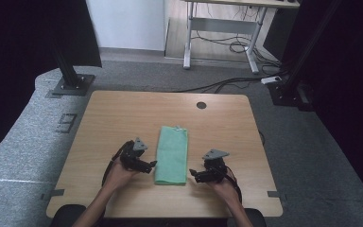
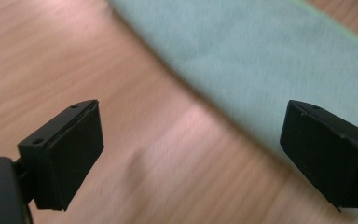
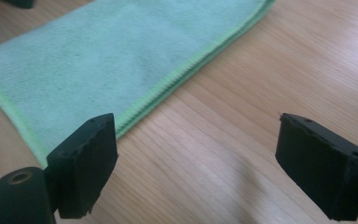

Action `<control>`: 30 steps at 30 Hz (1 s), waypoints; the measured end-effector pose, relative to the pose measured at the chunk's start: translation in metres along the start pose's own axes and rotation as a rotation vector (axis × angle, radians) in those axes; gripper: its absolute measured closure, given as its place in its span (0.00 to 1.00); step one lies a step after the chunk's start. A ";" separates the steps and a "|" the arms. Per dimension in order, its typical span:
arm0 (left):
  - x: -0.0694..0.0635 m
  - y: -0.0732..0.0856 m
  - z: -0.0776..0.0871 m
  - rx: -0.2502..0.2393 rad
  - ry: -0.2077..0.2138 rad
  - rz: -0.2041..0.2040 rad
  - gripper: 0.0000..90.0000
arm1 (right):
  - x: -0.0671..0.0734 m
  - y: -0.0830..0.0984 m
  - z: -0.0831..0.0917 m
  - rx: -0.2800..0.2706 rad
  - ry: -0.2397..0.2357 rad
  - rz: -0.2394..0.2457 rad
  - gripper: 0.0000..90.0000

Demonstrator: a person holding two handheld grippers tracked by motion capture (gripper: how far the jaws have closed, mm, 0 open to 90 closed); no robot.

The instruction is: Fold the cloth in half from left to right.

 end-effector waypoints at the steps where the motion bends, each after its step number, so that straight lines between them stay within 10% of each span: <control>1: 0.000 0.004 0.002 0.002 -0.002 0.007 0.05 | -0.002 0.001 0.000 0.001 0.006 0.002 0.10; 13: 0.005 0.039 0.012 0.013 -0.030 0.039 0.00 | -0.020 0.016 -0.003 0.036 0.048 -0.008 0.00; 30: 0.009 0.047 0.004 0.024 0.007 0.075 0.00 | -0.026 0.030 -0.011 0.054 0.045 -0.025 0.00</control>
Point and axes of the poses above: each handheld gripper's, and its own axes: z roughly backward along the jaws, y roughly out of its underside, x roughly to its left, the point moved 7 cm from there along -z, roughly forward along the jaws, and after that the axes turned 5 degrees about y, right-handed, at the moved point
